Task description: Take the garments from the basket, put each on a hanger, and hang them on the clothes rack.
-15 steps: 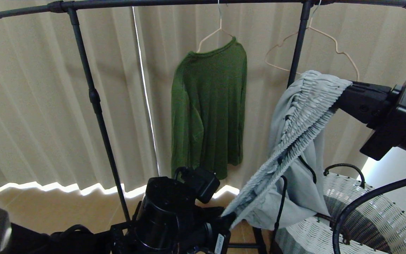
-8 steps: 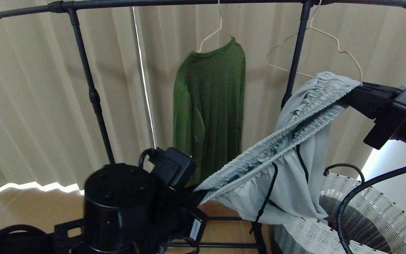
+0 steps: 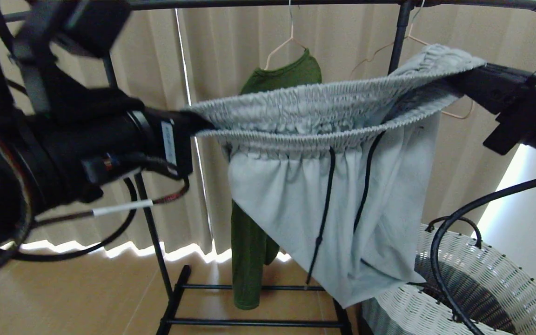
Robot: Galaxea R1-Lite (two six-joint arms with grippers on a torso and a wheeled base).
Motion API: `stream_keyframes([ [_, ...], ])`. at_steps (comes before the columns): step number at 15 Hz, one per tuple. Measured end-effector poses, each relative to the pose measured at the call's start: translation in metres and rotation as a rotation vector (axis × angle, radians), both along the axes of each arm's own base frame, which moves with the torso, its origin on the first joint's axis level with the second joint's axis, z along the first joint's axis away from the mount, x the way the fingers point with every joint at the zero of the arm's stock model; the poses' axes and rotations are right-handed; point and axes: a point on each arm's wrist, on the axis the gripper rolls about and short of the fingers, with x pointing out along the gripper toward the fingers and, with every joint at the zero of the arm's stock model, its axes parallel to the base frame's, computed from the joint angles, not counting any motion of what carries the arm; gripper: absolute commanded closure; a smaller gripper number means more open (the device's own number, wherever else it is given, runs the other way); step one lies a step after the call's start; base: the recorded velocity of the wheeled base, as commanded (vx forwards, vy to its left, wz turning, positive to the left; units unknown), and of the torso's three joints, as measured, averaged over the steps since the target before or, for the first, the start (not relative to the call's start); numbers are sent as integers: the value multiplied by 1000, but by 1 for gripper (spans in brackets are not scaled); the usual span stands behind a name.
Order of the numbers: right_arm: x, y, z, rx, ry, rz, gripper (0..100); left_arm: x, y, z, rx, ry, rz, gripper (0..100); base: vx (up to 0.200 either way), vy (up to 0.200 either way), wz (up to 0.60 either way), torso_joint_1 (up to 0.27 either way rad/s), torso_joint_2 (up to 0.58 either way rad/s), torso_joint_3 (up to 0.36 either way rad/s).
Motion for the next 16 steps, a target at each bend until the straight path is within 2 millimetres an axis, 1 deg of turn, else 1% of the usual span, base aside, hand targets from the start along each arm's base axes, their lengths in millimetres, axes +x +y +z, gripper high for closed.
stream_keyframes([
  [2,3,1,13,23,-35,4,100,-3,10,37,-51,-58,24,100,0,0,0,0,0,0],
  [4,10,2,25,41,-63,-14,100,-7,17,59,-49,-97,37,100,0,0,0,0,0,0],
  [5,16,1,28,46,-71,-30,100,-7,19,63,-39,-112,39,100,0,0,0,0,0,0],
  [6,22,1,28,43,-67,-45,100,-7,19,64,-28,-115,40,100,0,0,0,0,0,0],
  [7,27,1,23,32,-52,-58,100,-6,18,59,-12,-104,42,100,0,0,0,0,0,0],
  [12,40,-4,-26,-69,90,-112,100,4,10,13,102,17,46,100,0,0,0,0,0,0],
  [13,41,-7,-32,-80,107,-123,100,6,8,6,120,36,45,100,0,0,0,0,0,0],
  [15,43,-9,-34,-81,111,-137,100,10,5,2,141,45,43,100,0,0,0,0,0,0],
  [16,44,-12,-30,-68,92,-148,100,11,4,9,143,20,42,100,0,0,0,0,0,0],
])
